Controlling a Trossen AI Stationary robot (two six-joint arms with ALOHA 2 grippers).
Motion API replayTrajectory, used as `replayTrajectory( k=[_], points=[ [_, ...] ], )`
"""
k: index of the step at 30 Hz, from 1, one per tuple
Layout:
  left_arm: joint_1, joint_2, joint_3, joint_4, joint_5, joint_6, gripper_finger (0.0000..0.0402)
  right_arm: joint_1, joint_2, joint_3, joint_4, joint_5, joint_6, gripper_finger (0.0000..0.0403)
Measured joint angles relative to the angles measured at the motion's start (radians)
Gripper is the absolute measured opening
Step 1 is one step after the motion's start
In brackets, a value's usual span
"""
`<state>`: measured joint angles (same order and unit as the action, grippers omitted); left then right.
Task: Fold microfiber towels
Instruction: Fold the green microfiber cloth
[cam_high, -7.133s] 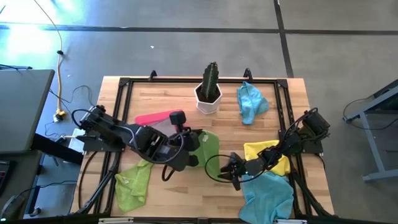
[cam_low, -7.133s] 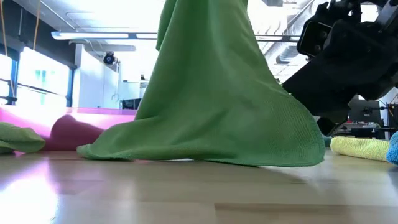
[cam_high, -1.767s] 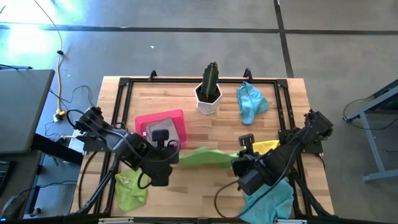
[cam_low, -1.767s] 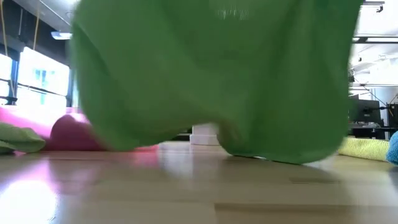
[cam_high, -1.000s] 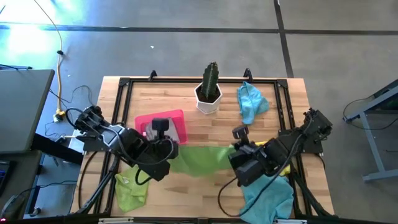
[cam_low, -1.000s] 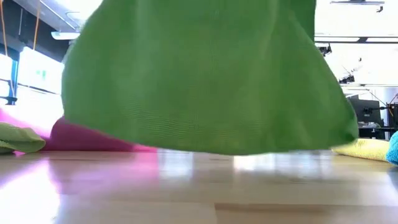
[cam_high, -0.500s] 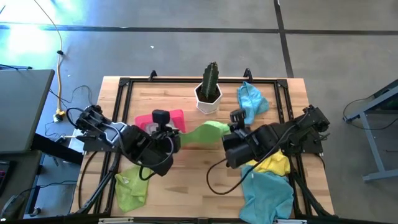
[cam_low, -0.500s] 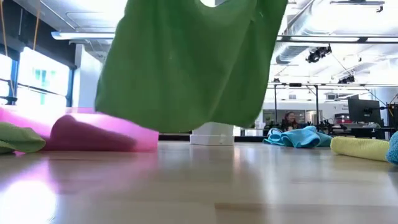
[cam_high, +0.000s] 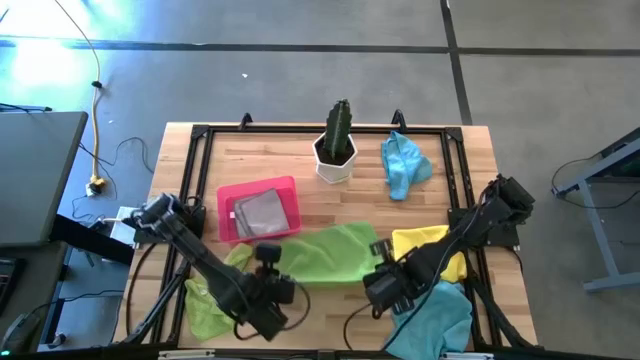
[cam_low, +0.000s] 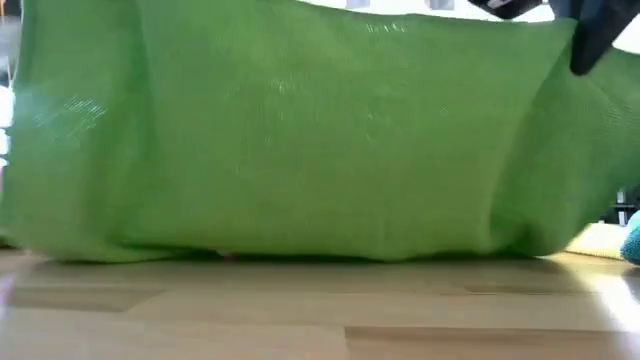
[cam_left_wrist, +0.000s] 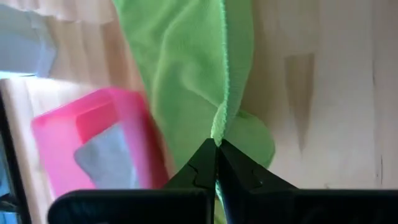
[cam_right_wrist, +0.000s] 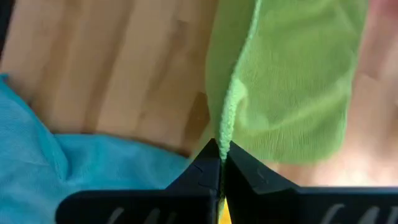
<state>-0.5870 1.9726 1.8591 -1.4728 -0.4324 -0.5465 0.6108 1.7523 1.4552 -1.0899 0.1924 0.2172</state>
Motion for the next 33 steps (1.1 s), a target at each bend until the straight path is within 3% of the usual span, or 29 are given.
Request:
replayTrajectory(
  k=[4,7,13,18,23,29,33],
  points=[
    [-0.005,0.048,0.0,0.018,0.009,0.013,0.0,-0.003,0.0,-0.044,0.069,-0.006,-0.043,0.0],
    [-0.004,0.067,0.0,0.085,0.07,-0.025,0.0,-0.005,0.0,-0.066,0.118,-0.016,-0.027,0.0],
    [-0.022,0.07,0.001,0.286,0.176,0.023,0.0,-0.001,0.0,-0.118,0.247,-0.134,-0.006,0.0],
    [-0.024,0.07,0.001,0.294,0.219,0.026,0.0,-0.001,0.0,-0.167,0.297,-0.189,-0.043,0.0],
    [-0.006,0.069,-0.044,0.266,0.192,0.027,0.0,-0.021,0.0,-0.209,0.294,-0.17,-0.133,0.0],
    [0.045,0.07,-0.192,0.257,0.191,0.066,0.0,-0.08,0.0,-0.249,0.28,-0.062,-0.291,0.0],
    [0.084,0.07,-0.213,0.235,0.161,0.062,0.0,-0.136,0.0,-0.26,0.276,-0.011,-0.385,0.0]
  ],
)
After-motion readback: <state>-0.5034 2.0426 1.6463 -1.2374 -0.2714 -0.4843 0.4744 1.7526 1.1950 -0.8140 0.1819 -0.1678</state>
